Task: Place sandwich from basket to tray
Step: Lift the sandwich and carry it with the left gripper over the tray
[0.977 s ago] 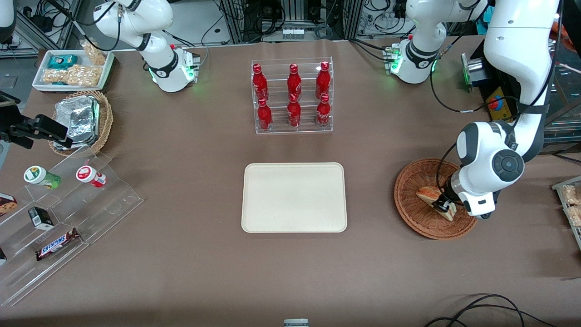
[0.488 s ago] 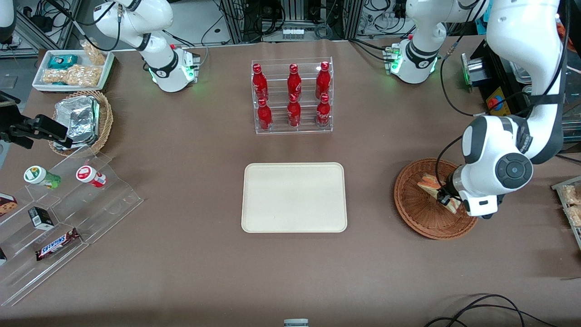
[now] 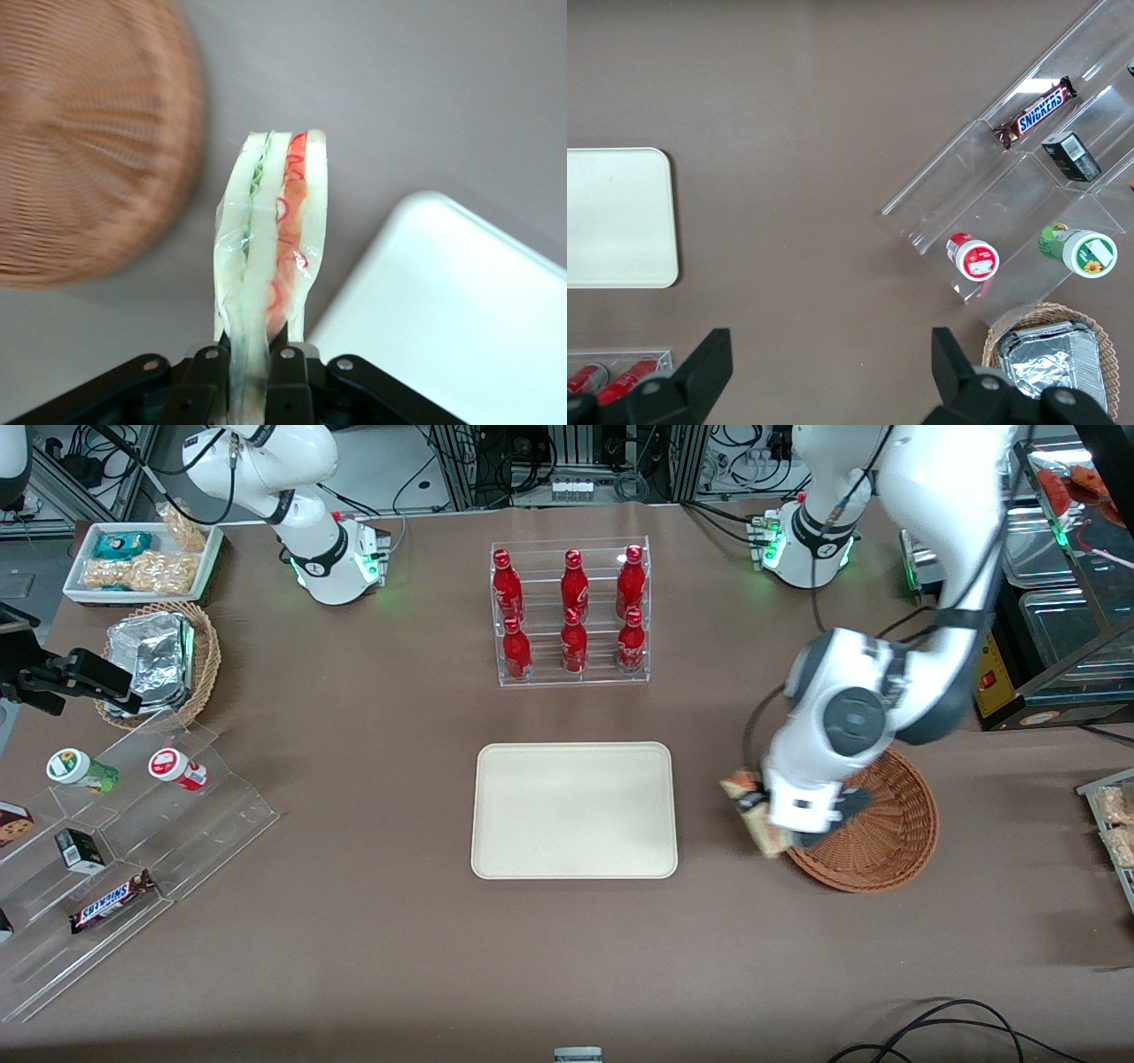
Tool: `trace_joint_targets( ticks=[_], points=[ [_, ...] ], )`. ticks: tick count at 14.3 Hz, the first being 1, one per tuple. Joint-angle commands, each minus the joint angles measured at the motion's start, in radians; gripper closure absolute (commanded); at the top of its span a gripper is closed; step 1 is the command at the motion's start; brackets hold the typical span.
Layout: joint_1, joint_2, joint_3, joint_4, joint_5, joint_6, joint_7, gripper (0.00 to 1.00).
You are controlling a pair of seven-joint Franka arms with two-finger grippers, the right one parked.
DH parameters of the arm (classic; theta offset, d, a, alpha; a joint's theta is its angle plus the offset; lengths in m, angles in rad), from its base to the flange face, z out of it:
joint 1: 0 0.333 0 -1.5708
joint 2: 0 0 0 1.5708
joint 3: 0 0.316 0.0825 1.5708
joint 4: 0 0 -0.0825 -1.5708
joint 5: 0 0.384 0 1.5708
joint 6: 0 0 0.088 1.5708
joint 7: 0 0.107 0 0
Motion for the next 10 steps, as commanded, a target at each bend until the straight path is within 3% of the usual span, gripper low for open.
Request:
trace_joint_targets(
  ticks=[1,6,10],
  points=[
    [-0.088,0.091,-0.038,0.087,0.021,0.045,0.009,0.98],
    [-0.220,0.204,-0.034,0.202,0.061,0.068,-0.002,0.99],
    [-0.268,0.292,-0.035,0.292,0.084,0.073,0.006,0.99]
  ],
)
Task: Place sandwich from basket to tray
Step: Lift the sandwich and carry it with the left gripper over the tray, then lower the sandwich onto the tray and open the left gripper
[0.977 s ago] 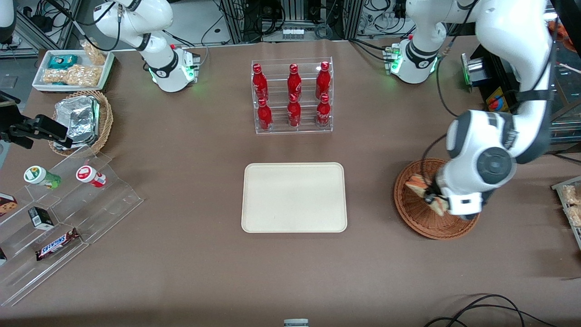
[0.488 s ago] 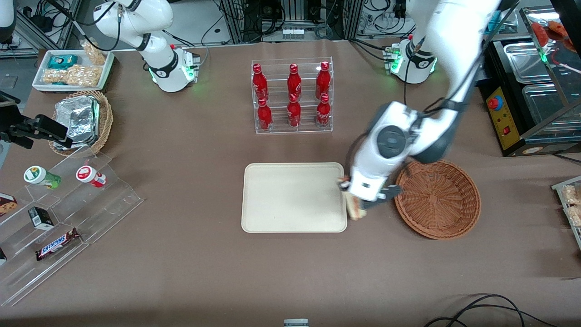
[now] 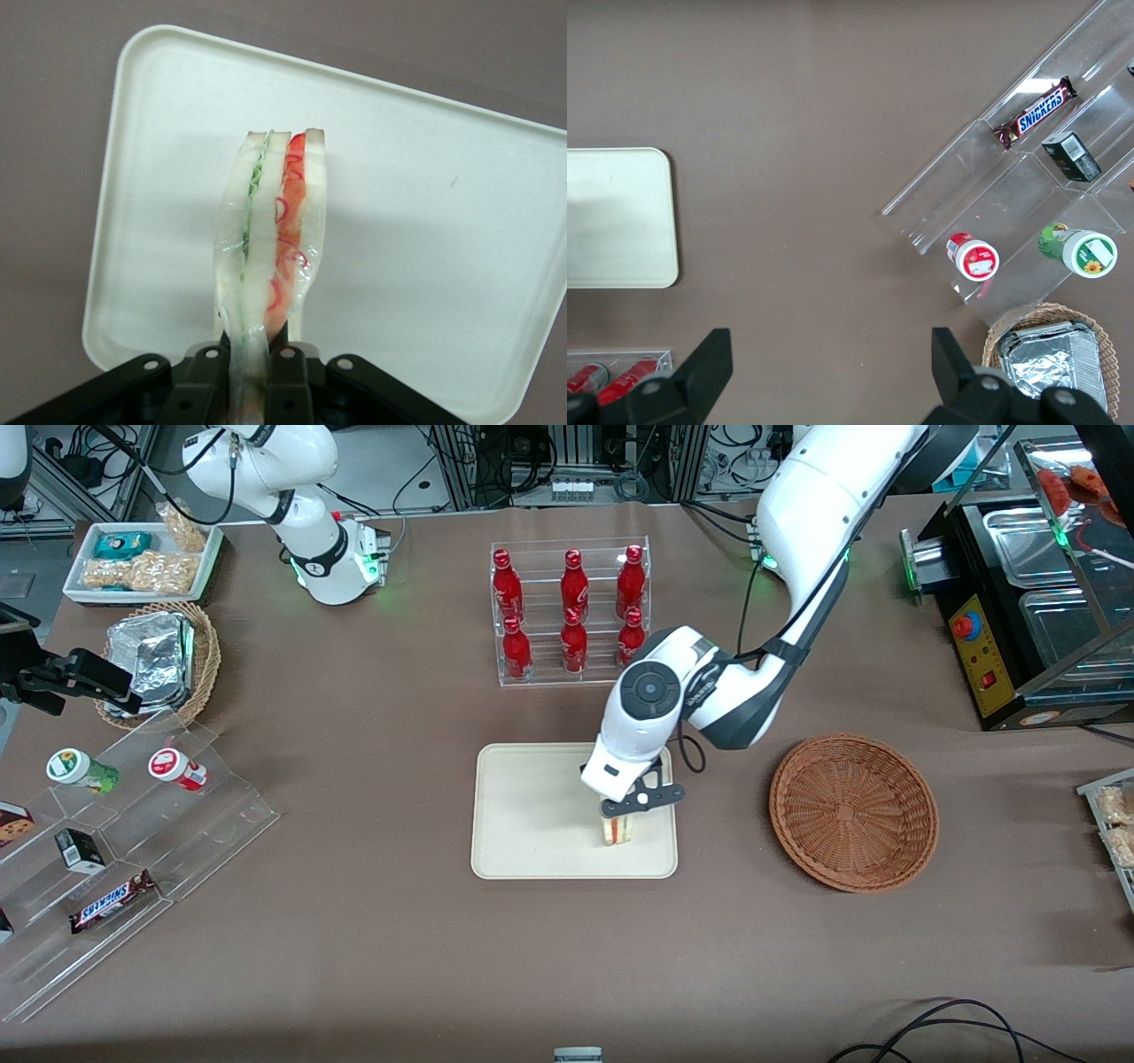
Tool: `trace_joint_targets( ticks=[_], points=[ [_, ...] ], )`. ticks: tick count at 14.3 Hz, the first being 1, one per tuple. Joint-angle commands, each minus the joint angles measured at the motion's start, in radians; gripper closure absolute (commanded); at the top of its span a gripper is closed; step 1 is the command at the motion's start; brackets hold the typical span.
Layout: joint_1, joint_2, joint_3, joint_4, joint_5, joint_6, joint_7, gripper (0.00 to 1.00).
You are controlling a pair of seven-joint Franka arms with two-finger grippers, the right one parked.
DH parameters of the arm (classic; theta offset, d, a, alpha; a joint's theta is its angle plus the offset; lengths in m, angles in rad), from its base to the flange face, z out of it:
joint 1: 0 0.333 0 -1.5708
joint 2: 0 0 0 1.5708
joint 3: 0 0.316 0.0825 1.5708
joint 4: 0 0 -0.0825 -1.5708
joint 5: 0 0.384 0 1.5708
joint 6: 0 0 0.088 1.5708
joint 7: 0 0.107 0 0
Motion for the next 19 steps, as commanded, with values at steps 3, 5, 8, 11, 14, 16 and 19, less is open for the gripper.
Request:
trace_joint_targets(
  ticks=[3,5,8,11,14,16,19],
  points=[
    [-0.057,0.090,0.009,0.099,0.021,-0.001,0.007,0.99],
    [-0.068,0.132,0.007,0.105,0.068,0.068,0.006,0.98],
    [-0.075,0.147,0.007,0.102,0.070,0.113,-0.005,0.59],
    [-0.077,0.105,0.009,0.094,0.074,0.078,-0.033,0.00],
    [-0.078,-0.013,0.010,0.102,0.079,-0.114,-0.034,0.00],
    [-0.066,-0.121,0.013,0.091,0.079,-0.197,-0.034,0.00],
    [-0.005,-0.267,0.038,0.068,0.067,-0.327,0.042,0.00]
  ],
)
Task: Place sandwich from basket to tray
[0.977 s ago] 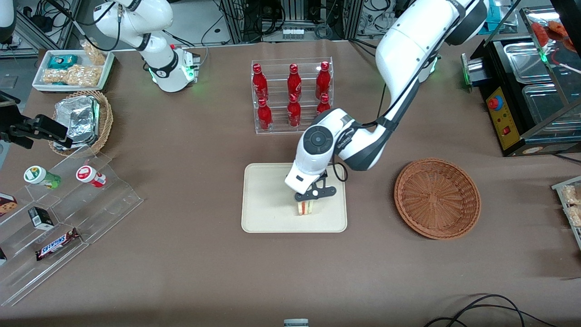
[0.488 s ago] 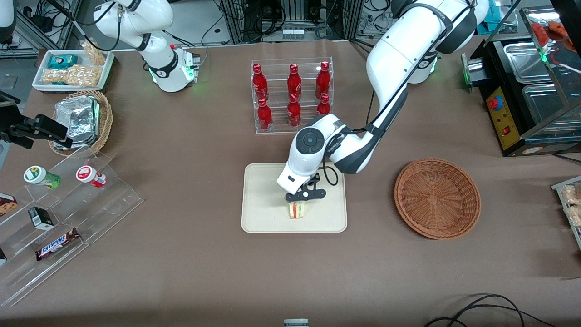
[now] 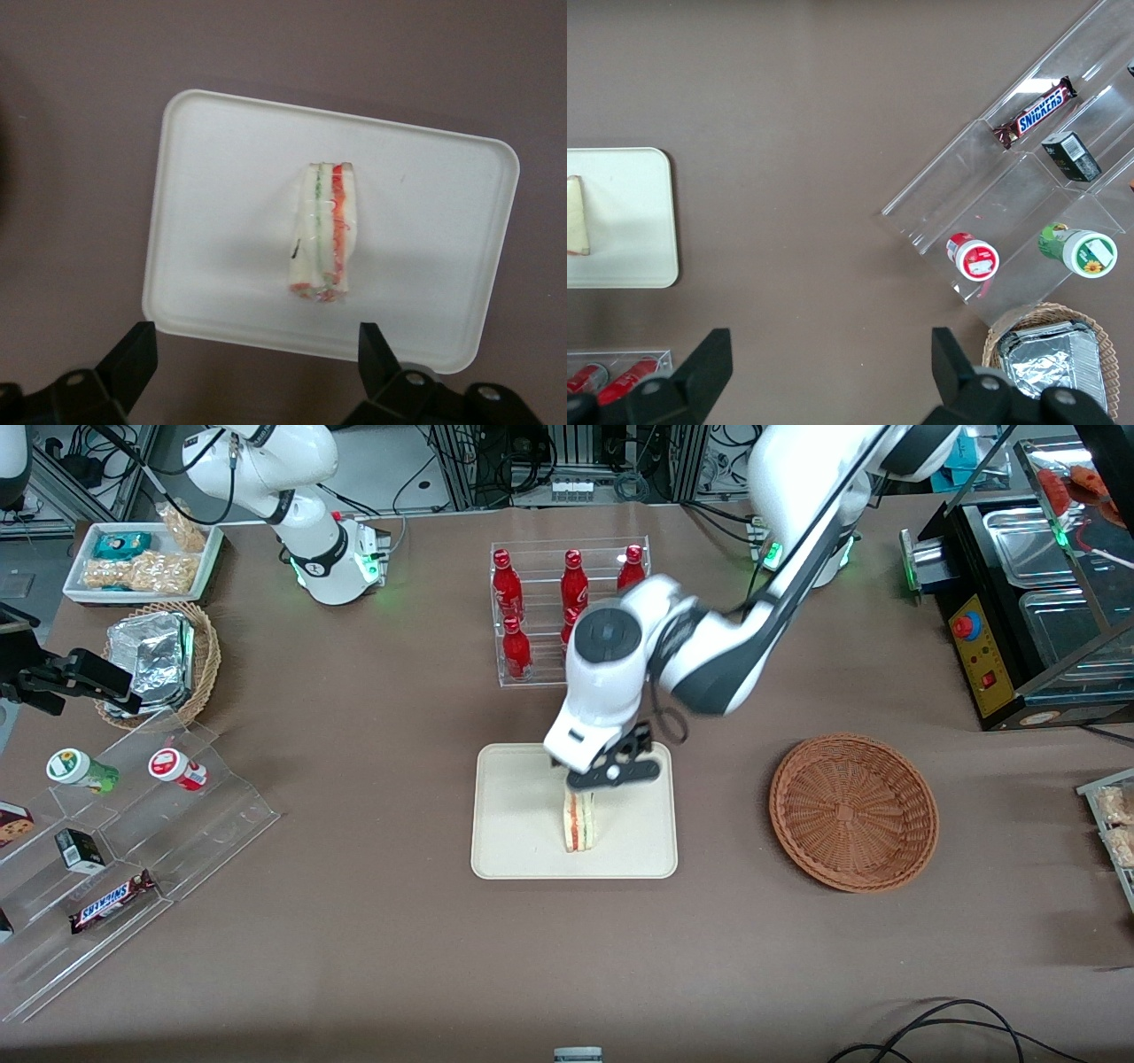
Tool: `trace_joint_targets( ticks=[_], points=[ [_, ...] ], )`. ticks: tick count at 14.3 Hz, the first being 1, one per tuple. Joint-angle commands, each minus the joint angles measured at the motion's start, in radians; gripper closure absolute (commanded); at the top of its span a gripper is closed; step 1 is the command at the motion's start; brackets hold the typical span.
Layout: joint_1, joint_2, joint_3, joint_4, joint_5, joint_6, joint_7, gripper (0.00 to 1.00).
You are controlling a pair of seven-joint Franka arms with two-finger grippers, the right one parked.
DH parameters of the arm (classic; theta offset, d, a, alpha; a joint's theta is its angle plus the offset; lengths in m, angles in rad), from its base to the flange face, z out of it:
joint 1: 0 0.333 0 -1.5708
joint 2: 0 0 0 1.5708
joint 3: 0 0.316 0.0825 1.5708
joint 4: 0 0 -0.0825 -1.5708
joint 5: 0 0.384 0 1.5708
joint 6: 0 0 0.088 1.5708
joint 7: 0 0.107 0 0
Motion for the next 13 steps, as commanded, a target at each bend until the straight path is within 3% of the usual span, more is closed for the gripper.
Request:
trace_joint_targets(
  ticks=[1,9,13],
  points=[
    [0.090,-0.143,0.014,-0.087,-0.009,-0.074,0.038,0.00],
    [0.358,-0.321,0.014,-0.275,-0.111,-0.119,0.061,0.00],
    [0.455,-0.404,0.015,-0.307,-0.112,-0.255,0.270,0.00]
  ],
)
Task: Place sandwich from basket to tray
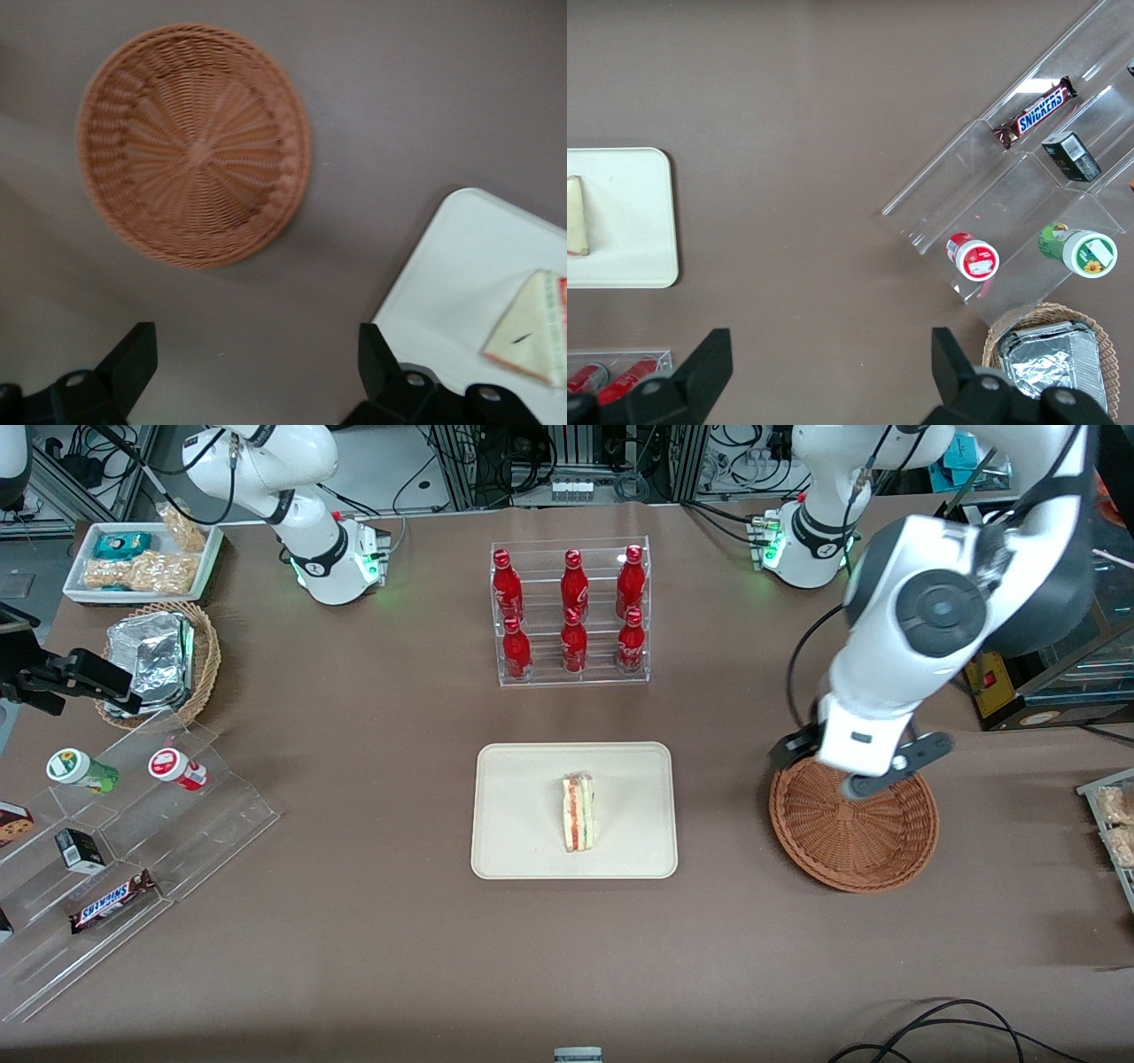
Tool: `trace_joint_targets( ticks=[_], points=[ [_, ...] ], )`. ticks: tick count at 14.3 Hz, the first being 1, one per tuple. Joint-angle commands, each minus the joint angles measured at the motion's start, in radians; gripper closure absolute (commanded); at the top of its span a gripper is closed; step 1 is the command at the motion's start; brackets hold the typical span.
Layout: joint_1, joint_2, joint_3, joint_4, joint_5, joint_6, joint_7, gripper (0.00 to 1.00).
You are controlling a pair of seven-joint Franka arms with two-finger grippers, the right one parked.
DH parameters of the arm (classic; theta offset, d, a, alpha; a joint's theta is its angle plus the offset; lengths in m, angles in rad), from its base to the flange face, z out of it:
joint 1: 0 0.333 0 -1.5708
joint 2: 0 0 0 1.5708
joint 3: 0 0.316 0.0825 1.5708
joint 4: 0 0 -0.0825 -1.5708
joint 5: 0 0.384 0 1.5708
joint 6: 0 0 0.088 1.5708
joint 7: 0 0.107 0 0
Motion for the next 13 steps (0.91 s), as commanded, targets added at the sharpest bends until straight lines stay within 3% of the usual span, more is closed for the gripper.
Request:
trace_joint_targets(
  ticks=[1,3,4,7,10,13],
  points=[
    [0.076,-0.099,-0.006,-0.048,-0.027,-0.084,0.142,0.00],
    [0.106,-0.137,0.033,-0.041,-0.092,-0.124,0.287,0.00],
    [0.090,-0.163,0.099,-0.051,-0.113,-0.126,0.376,0.00],
    [0.020,-0.217,0.240,-0.061,-0.124,-0.127,0.611,0.00],
    [0.014,-0.231,0.283,-0.040,-0.117,-0.117,0.743,0.00],
    [0.013,-0.196,0.288,0.008,-0.109,-0.053,0.756,0.00]
  ],
)
